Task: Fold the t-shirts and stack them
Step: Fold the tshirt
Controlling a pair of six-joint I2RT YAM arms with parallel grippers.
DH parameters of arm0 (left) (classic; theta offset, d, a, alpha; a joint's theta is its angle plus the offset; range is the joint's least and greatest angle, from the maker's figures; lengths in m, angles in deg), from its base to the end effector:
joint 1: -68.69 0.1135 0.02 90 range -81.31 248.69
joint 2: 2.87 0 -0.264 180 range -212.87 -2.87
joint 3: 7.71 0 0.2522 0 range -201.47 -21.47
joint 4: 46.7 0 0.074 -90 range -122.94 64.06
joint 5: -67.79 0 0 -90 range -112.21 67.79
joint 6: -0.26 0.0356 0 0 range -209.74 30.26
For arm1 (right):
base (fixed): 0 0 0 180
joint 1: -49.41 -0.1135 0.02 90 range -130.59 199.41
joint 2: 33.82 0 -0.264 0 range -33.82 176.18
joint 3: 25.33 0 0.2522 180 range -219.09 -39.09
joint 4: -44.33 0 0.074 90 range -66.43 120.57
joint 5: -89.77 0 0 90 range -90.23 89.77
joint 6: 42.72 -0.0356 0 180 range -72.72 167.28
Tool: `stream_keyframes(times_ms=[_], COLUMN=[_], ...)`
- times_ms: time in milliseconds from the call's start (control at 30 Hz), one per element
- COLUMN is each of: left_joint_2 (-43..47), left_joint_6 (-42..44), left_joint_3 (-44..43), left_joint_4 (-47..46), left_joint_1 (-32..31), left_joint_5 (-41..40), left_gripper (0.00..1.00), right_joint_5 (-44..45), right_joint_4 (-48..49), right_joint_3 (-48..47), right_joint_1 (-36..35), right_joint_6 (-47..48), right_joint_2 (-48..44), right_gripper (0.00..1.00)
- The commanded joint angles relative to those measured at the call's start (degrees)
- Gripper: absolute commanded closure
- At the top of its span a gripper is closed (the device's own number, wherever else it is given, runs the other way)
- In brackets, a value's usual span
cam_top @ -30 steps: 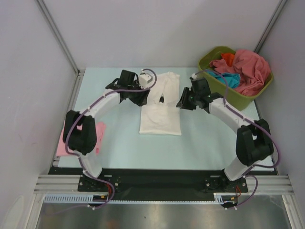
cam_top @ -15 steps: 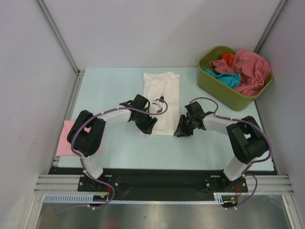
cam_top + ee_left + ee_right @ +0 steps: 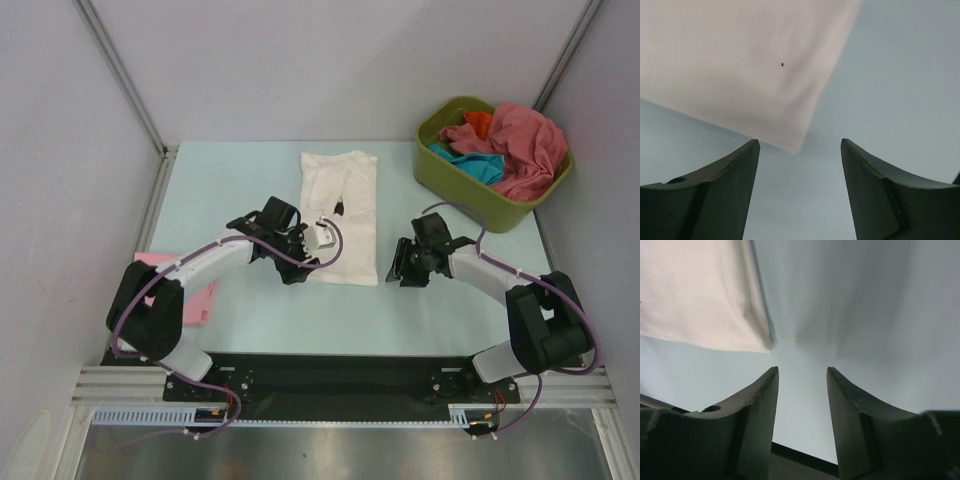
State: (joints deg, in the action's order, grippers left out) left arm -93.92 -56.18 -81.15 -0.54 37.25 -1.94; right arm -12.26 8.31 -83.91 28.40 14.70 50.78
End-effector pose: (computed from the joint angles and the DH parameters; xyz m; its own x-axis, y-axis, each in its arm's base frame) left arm 0.2603 -0.1736 0.2048 -0.2950 0.7882 -0.5401 0.9397 0.3417 -0.0146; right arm 0.2520 0.1047 0.1696 -0.9327 0.2059 -0.2959 0.0717 0.9103 0.4076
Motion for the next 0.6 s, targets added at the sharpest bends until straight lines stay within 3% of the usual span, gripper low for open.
stream_keyframes(times_ms=[0, 167, 333, 433, 500, 533, 567], left_joint_2=[5.87, 2.28, -0.80, -1.41, -2.20, -2.55, -2.82], left_joint_6=[15.09, 22.68, 22.08, 21.90, 22.07, 21.73, 20.24], left_joint_3=[2.52, 8.79, 8.79, 10.19, 11.42, 11.43, 11.34], left_joint_4=[0.83, -9.27, -13.23, -15.26, -16.14, -16.49, -16.41], left_joint_1=[-0.37, -3.36, -4.51, -4.68, -4.59, -4.59, -4.59], left_joint_5=[0.66, -11.47, -14.03, -13.25, -12.89, -12.89, -12.72], left_gripper=[0.28, 0.32, 0.31, 0.32, 0.37, 0.42, 0.60], right_joint_5=[3.06, 1.58, -0.80, -1.76, -2.38, -2.82, -2.91], right_joint_4=[-0.77, 3.79, 7.40, 8.90, 9.69, 9.95, 9.78], right_joint_3=[-2.64, -3.26, -3.00, -2.12, -1.33, -1.32, -1.59], right_joint_1=[-2.70, -5.35, -6.23, -6.32, -6.23, -6.23, -6.32], right_joint_6=[-0.63, -3.28, -5.65, -6.36, -6.80, -6.71, -6.54], right_joint_2=[-2.51, 3.55, 8.03, 8.65, 9.01, 9.09, 9.01], right_gripper=[0.50, 0.44, 0.45, 0.54, 0.72, 0.84, 0.89])
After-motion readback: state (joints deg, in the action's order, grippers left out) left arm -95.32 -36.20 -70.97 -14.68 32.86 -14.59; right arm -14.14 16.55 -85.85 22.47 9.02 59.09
